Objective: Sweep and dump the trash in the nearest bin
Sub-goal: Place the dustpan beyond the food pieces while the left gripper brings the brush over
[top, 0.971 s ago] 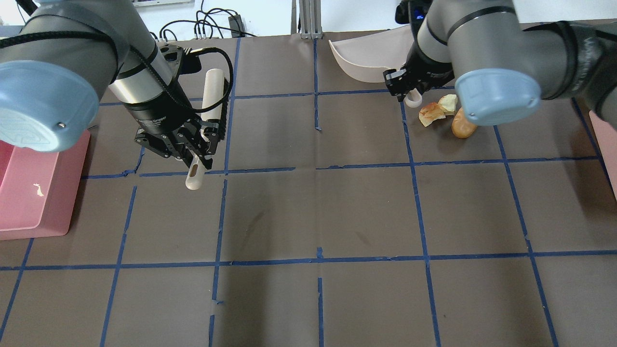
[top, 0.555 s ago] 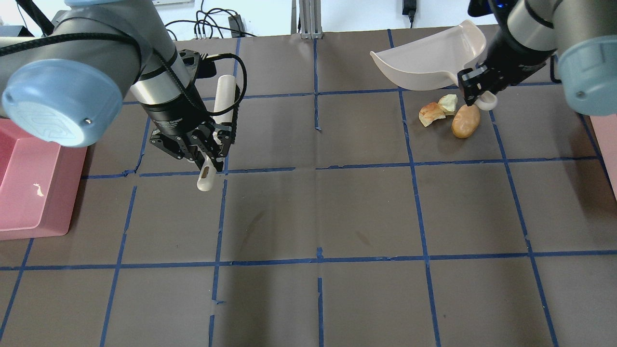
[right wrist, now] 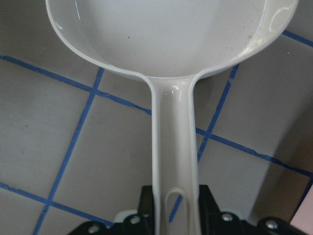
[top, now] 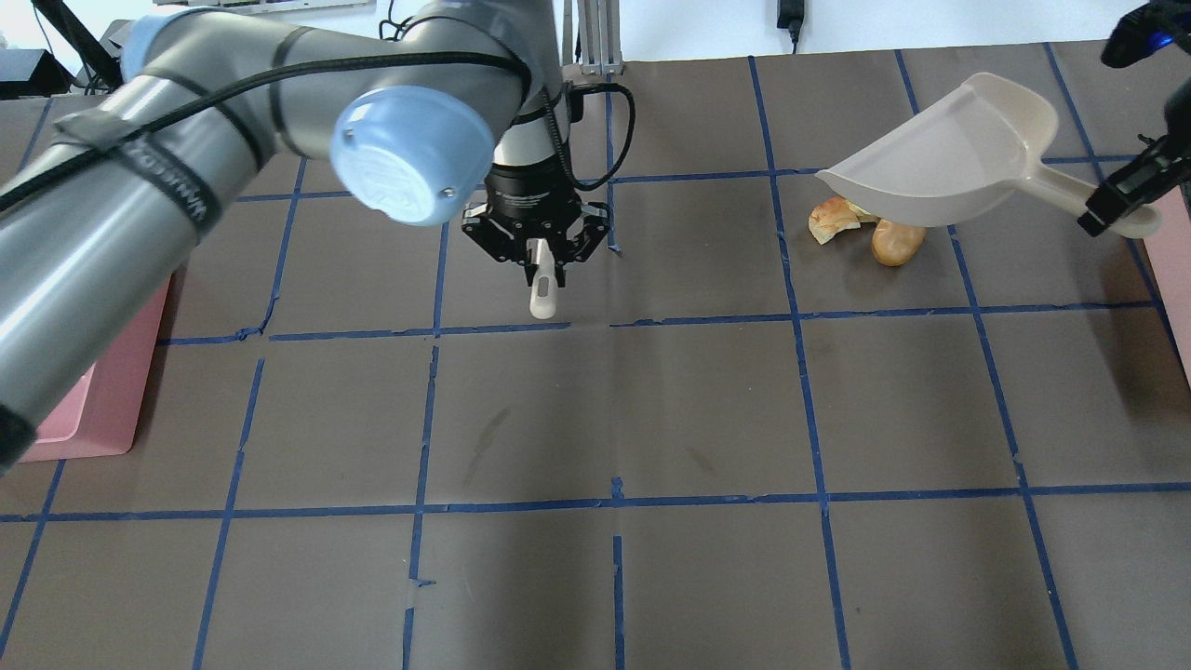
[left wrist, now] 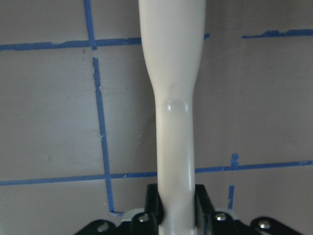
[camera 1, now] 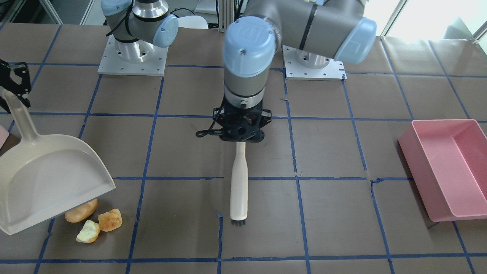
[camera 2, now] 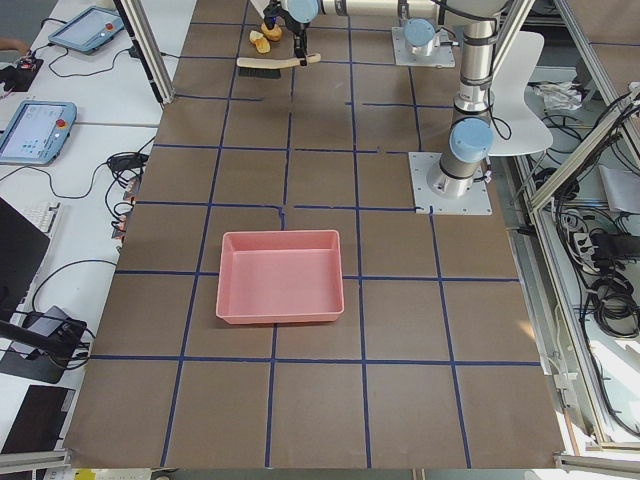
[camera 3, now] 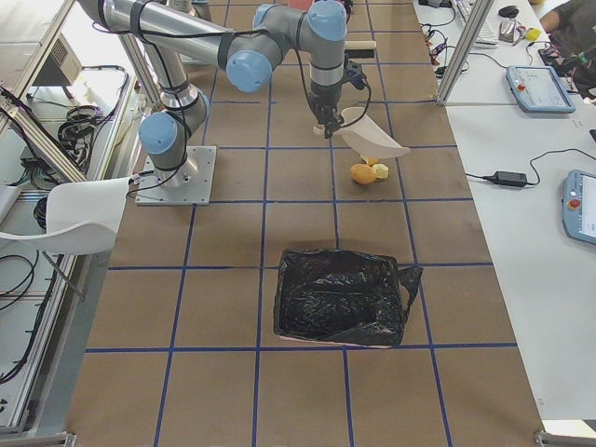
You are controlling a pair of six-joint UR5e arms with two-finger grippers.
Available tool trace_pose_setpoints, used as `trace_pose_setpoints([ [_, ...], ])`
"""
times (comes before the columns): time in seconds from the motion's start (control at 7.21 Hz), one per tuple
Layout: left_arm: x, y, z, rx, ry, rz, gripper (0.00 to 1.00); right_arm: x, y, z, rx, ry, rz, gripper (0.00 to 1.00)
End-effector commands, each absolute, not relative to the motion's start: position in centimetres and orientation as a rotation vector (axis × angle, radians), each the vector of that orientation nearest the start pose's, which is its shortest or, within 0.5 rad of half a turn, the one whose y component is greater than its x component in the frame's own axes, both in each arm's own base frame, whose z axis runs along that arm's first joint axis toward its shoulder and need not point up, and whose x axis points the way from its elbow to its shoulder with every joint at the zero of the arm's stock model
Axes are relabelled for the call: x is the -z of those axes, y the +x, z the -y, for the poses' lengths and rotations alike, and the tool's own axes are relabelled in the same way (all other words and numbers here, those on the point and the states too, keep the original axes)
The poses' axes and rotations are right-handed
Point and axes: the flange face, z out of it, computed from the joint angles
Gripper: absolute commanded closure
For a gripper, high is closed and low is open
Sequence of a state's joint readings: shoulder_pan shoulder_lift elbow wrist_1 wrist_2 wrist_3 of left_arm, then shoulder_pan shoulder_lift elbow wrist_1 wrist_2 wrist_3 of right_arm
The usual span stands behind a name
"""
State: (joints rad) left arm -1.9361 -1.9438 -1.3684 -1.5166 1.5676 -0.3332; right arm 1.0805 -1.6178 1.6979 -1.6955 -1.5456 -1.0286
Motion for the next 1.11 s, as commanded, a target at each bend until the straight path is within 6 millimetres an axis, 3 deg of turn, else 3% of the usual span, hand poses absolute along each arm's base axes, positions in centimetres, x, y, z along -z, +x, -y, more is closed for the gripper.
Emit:
trace_pose_setpoints([
  [0.0, -36.8, -40.9, 57.2, -0.101, -0.056, -3.091, 1.00, -44.4, -18.7, 44.5, -0.017, -0.934, -2.923, 0.67],
  [0.28, -36.0, -42.0, 58.0, -0.066, -0.083, -3.151, 1.00, -42.1, -23.2, 41.4, -0.034, -0.989, -2.845, 0.67],
  [0.42, -35.0, -42.4, 58.1, -0.099, 0.089, -3.175, 1.00, -41.4, -24.3, 41.2, -0.015, -1.024, -2.845, 0.67],
  [0.55, -33.0, -42.5, 58.5, -0.149, 0.201, -3.151, 1.00, -40.0, -24.9, 41.8, -0.008, -1.034, -2.840, 0.68],
  [0.97, -32.9, -43.1, 59.5, -0.149, 0.181, -3.165, 1.00, -34.8, -28.3, 45.5, 0.057, -1.138, -2.826, 0.68],
])
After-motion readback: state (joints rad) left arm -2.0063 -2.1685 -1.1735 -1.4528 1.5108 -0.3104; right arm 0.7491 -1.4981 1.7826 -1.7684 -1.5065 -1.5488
